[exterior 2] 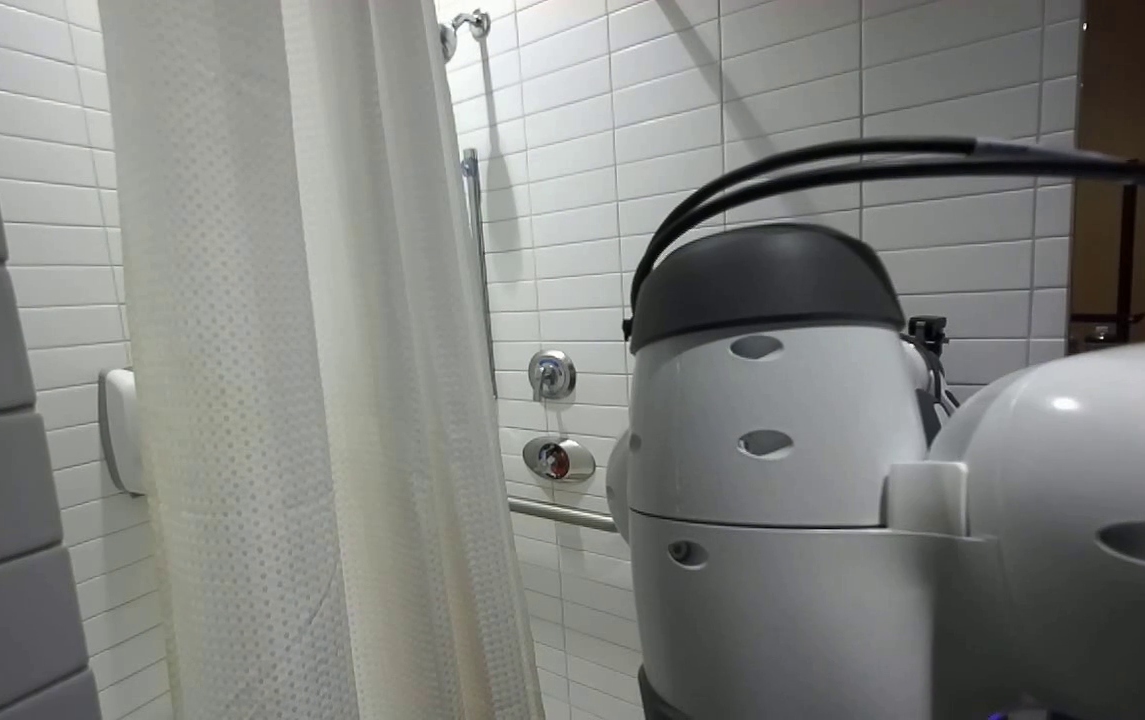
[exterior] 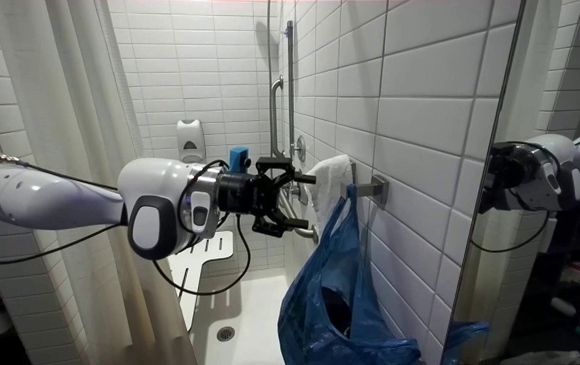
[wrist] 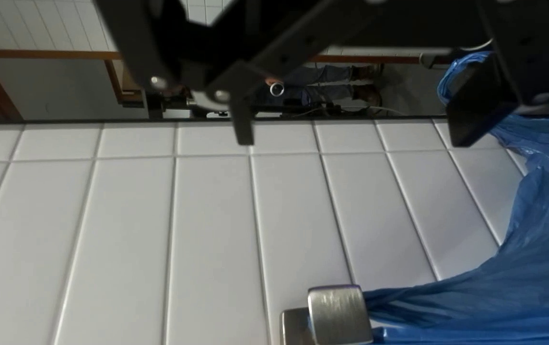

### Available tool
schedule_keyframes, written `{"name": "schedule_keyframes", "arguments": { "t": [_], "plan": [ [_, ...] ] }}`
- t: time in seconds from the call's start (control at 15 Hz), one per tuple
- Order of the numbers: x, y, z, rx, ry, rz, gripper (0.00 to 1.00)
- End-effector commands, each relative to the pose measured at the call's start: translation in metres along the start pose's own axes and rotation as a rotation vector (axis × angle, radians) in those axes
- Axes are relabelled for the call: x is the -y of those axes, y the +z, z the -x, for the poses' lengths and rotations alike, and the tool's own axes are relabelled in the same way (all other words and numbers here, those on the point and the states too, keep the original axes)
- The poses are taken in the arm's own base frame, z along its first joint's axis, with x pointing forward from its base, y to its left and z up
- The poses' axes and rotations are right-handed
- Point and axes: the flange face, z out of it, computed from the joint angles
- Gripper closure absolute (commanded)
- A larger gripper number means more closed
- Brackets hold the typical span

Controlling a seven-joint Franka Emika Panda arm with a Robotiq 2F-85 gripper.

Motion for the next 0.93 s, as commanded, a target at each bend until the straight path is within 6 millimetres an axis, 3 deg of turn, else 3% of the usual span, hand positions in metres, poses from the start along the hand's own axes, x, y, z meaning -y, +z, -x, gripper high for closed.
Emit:
{"name": "schedule_keyframes", "arguments": {
  "t": [0.0, 0.33, 0.53, 0.87],
  "plan": [
    [0.008, -0.006, 0.009, 0.02, 0.012, -0.008, 0.0],
    [0.004, -0.016, 0.021, 0.051, -0.03, -0.006, 0.0],
    [0.006, -0.009, 0.014, 0.032, -0.065, -0.03, 0.0],
    [0.039, 0.028, -0.044, -0.122, -0.066, -0.105, 0.0]
  ]
}}
